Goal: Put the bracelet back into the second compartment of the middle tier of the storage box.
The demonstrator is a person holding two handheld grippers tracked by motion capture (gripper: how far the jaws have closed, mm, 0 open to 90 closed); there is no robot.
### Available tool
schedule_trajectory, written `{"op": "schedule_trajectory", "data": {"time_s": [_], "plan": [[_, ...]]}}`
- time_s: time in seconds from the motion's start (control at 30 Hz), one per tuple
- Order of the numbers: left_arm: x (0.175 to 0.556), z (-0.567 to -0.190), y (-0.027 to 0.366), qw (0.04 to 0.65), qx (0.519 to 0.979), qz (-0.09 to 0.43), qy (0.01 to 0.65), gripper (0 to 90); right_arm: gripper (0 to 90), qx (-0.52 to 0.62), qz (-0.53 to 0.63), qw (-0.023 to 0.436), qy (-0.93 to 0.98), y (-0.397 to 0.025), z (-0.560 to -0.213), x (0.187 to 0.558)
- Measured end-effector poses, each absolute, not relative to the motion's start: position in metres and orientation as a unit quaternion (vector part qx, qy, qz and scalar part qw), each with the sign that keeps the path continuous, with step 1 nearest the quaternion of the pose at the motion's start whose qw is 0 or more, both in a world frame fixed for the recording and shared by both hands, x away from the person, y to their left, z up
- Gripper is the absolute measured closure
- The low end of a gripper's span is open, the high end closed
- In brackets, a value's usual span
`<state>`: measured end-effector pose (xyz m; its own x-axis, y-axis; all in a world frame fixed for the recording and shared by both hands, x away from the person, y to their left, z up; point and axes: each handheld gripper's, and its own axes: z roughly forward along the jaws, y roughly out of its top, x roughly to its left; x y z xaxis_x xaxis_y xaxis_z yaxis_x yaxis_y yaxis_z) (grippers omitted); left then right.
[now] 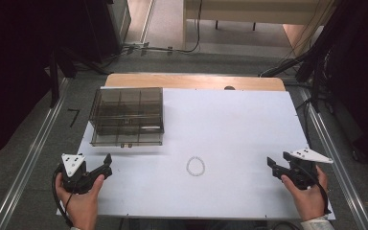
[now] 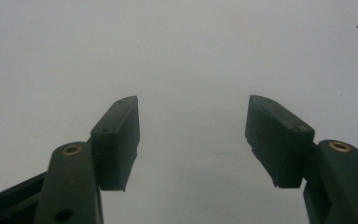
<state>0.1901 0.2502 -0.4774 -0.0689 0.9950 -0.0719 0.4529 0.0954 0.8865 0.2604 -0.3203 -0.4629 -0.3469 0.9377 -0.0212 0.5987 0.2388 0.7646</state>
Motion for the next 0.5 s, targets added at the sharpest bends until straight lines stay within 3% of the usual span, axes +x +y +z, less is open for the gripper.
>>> {"op": "schedule_trajectory", "data": {"time_s": [0.5], "plan": [[0.191,-0.478,0.249,0.376,0.570,0.358,0.637,11.1,33.9,0.502,0.344,0.238,0.757,-0.308,-0.464,0.262]]}}
